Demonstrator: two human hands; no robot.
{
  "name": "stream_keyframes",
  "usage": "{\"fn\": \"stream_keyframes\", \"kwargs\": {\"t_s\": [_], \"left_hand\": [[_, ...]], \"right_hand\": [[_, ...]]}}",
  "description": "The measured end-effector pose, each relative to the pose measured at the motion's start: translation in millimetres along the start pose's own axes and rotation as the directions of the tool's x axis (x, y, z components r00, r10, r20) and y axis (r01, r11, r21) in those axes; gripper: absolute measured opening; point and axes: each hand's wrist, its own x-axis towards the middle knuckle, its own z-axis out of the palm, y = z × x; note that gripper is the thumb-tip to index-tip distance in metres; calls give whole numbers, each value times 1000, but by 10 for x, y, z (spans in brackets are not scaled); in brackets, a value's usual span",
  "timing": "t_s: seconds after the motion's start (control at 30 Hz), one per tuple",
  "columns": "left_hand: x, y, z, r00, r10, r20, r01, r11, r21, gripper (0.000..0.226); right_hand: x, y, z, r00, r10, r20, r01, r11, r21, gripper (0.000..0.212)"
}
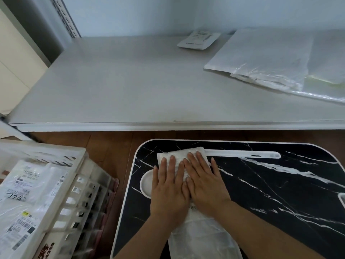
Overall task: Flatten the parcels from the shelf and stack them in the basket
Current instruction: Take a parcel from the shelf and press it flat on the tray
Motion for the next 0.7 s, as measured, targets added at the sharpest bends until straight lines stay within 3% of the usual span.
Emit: {"fn": "stream_keyframes", "kwargs": {"t_s": [0.3,0.43,0.6,0.67,0.7], "left_hand": [[-30,16,-36,998,-7,58,7,1000,2,56],[-39,31,-95,993,-21,119,11,997,82,58],[-45,125,-310,969,-68,236,5,966,258,69],[-99,217,-443,973,-31,230,-41,953,301,61],[-168,251,-494,967,-9,255,-67,956,286,59]], "right_hand": [[-82,-27,-64,998,12,63,-14,1000,27,61],[-337,-9,-140,993,-36,116,34,999,13,58],[-910,34,-259,955,-162,249,169,986,-8,83],[-1019,33,-299,935,-113,335,124,992,-9,84],[-1026,0,-331,946,-101,308,102,995,11,84]]}}
